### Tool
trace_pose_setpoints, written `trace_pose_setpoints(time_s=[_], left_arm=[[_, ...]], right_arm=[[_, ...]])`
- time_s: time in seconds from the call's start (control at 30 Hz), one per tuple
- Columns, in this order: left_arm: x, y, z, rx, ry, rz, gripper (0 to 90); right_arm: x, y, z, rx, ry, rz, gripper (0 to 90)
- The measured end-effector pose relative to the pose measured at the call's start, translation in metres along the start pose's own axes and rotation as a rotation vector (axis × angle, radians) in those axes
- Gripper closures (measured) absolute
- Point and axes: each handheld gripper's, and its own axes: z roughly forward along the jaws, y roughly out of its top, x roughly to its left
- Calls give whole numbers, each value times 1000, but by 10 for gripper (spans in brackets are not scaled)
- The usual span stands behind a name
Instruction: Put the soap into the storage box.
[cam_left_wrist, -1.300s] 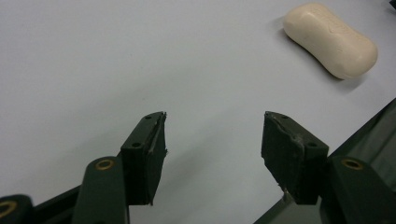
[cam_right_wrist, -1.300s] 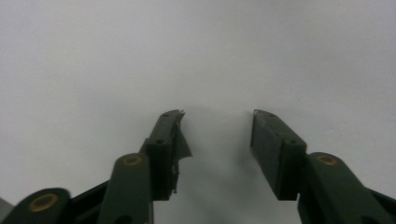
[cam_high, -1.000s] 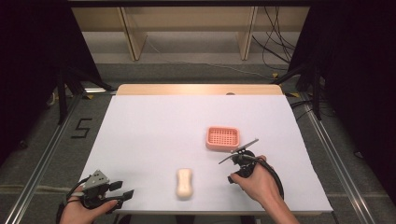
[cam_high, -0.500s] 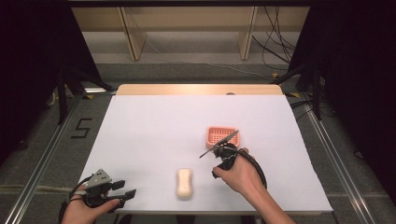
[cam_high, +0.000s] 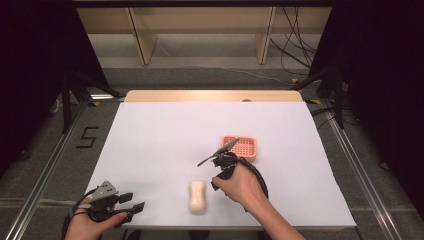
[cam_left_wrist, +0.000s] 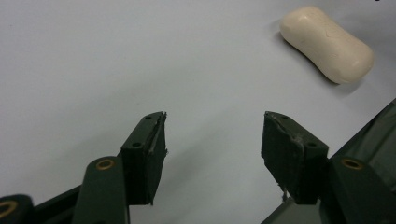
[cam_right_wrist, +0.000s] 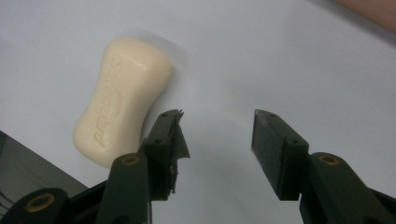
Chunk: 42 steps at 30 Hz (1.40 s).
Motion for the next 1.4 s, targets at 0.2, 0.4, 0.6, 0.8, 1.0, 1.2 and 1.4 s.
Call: trace_pose_setpoints(time_s=[0.2,0.4,0.6,0.8,1.0,1.2,1.4], left_arm=[[0,0,0,7,2,7,397],[0,0,0,-8,4,-6,397],[0,0,-1,-4,-2,-4,397],[0,0,-1,-4,-2,-2,397],[0,0,-1,-10,-1,-7,396],[1,0,-1,2,0,8,396],[2,0,-2,7,-1,10,398]], right_arm=[[15,7,2,25,31,18,541],[31,14,5,26,42,-16,523],[45,20,9,39,44,-11,516],[51,22,14,3,34,-23,480],[55,24,20,36,49,-6,443],[62,25,25,67,37,9,435],[65,25,30,82,29,9,417]])
